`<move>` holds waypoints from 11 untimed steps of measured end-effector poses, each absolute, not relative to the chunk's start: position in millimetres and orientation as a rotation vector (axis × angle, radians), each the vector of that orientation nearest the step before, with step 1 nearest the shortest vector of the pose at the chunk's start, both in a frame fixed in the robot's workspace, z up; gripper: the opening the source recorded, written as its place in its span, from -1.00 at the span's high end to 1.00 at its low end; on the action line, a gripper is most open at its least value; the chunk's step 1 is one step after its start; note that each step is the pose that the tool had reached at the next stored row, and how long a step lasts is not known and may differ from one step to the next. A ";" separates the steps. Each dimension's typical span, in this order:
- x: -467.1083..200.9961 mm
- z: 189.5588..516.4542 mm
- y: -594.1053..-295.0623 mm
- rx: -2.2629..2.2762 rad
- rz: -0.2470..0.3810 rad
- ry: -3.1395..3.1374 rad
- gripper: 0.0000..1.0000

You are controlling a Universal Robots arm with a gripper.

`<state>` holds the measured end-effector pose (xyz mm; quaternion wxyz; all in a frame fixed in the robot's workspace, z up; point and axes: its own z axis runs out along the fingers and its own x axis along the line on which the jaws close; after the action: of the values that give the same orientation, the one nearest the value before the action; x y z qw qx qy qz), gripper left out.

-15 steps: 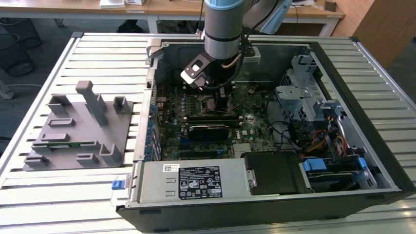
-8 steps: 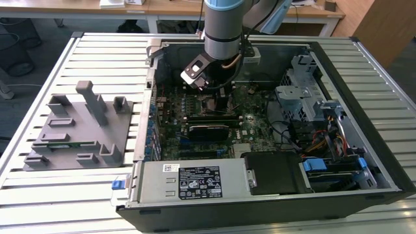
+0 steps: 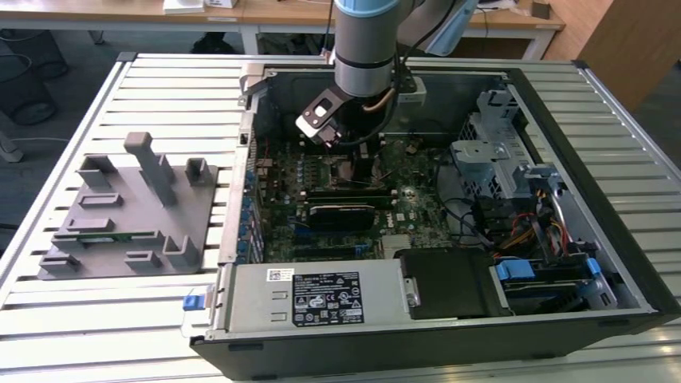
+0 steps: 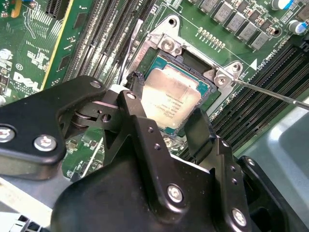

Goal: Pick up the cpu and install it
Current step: 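Place the cpu into insertion slot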

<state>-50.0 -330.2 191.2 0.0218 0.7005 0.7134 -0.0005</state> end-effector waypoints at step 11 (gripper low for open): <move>-50.0 190.3 -329.2 2.175 0.008 2.215 -0.23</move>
<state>-50.0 -329.2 190.3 0.0186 0.7006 0.7133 0.0027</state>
